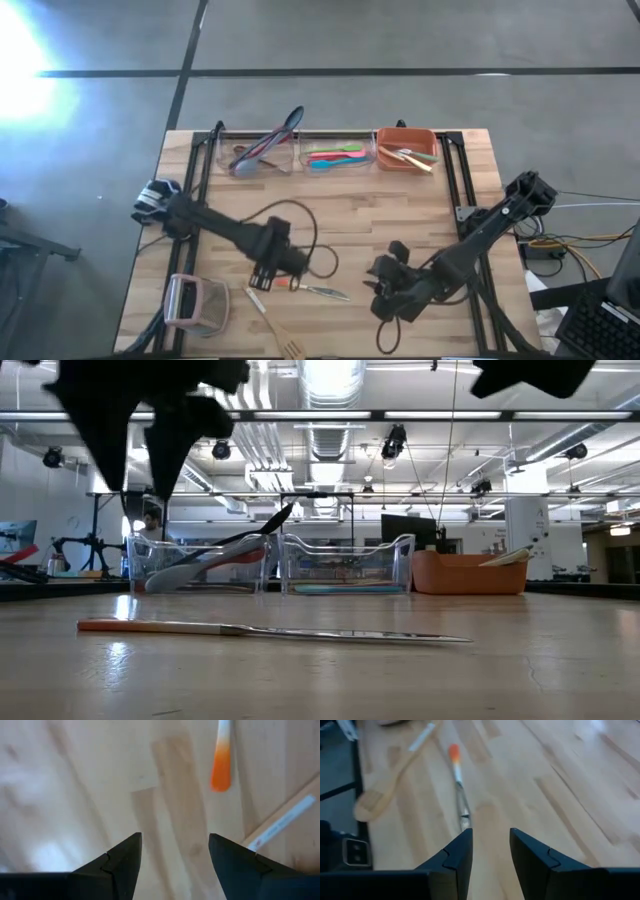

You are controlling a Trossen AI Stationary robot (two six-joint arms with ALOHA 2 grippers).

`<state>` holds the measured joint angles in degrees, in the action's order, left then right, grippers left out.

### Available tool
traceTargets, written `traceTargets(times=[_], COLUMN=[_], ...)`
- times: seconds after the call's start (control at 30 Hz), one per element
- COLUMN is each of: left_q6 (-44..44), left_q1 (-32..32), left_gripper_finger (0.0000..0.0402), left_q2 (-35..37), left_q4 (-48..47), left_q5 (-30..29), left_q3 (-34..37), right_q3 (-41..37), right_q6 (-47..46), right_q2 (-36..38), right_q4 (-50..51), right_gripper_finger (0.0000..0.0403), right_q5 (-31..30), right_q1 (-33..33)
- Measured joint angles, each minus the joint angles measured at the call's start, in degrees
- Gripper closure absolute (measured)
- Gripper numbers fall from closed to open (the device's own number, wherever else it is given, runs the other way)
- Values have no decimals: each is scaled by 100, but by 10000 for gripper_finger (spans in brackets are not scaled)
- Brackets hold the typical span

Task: Pick & Place Kitchen Items
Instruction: Put the orange knife into the orange bin

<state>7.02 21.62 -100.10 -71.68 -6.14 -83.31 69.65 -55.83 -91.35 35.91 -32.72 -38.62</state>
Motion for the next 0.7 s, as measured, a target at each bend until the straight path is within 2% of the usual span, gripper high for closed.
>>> traceTargets(times=[0.17, 0.33, 0.7], left_q6=[376, 618, 644], left_q1=[300, 341, 379], left_gripper_finger=[170, 170, 170], left_q2=[80, 82, 82], left_q4=[1061, 1962, 3249], left_q5=[5, 3, 325], left_q3=[1019, 1672, 2074], right_q3=[226, 625, 1334], right_q6=[401, 527, 596], right_q2=[-432, -1011, -2267], right_q4=[-486, -517, -465], right_gripper_finger=[282, 285, 287], right_q5=[190, 364, 793], right_q1=[27, 38, 43])
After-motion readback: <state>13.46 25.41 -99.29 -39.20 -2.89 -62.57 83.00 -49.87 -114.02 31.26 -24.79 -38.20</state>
